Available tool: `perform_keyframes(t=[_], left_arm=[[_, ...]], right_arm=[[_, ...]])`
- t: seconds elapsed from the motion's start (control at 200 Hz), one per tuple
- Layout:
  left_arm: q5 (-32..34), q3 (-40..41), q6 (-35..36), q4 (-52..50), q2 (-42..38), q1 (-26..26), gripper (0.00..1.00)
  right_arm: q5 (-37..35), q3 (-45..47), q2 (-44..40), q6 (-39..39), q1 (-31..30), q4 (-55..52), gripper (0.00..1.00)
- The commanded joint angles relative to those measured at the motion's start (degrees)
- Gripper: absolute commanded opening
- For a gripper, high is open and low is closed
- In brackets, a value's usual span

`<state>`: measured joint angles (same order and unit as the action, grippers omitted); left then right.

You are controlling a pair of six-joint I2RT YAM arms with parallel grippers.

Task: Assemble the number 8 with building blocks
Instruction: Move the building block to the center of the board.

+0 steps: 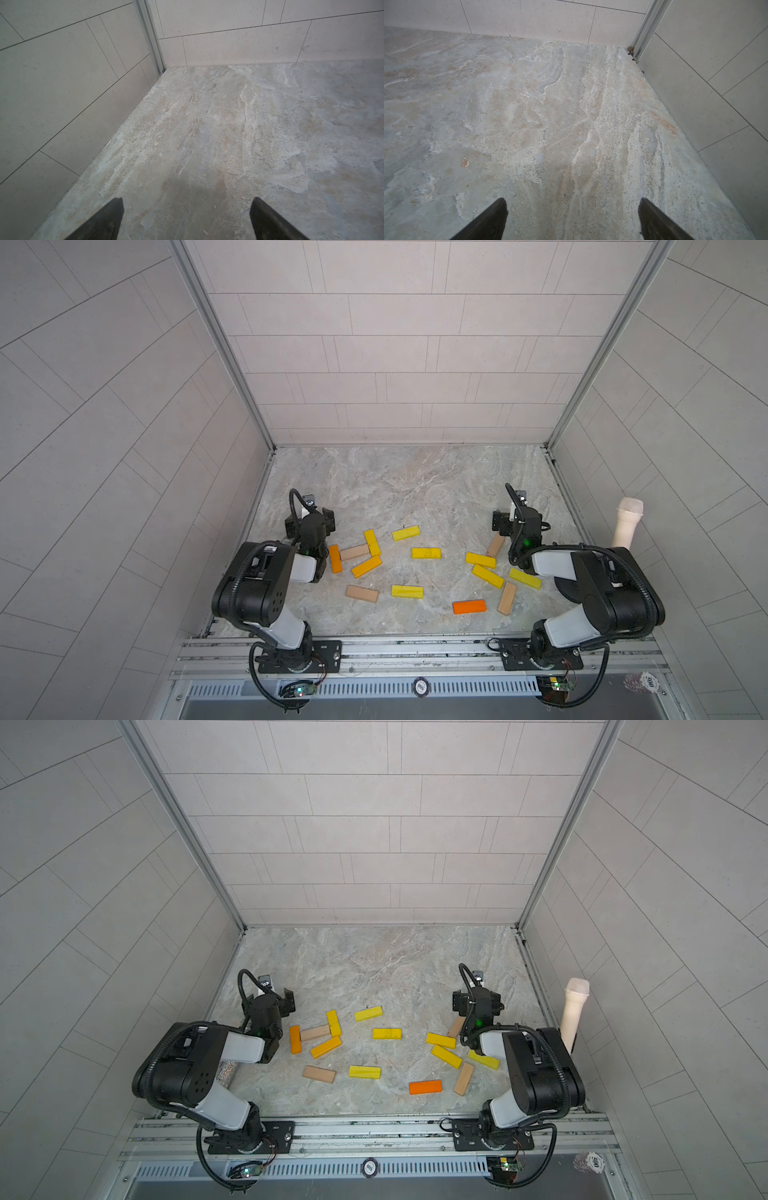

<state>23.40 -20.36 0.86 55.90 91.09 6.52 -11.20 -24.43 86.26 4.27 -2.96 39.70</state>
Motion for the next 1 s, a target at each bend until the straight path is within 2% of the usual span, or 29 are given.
perform_keyframes(t=[0.0,0.775,0.886,0.996], left_arm=[[0.4,-0.9,-0.7,0.9,0.3,0.1,1.00],[0.3,-0.8,-0.7,0.9,0.2,0.1,1.00],[0.0,0.3,-0.2,3.3,0.1,0.2,1.00],[0.5,1.5,0.4,2.9,-2.9,0.8,1.00]], right_arm=[[-0.8,-0.7,0.3,-1.0,-0.3,1.0,1.00],[-0.9,-0.7,0.3,-1.1,-0.3,1.1,1.00],[-0.8,-0.4,0.1,-1.3,-0.2,1.6,1.00],[-1.0,-3.1,-3.9,-2.2,-1.1,-6.6,1.00]])
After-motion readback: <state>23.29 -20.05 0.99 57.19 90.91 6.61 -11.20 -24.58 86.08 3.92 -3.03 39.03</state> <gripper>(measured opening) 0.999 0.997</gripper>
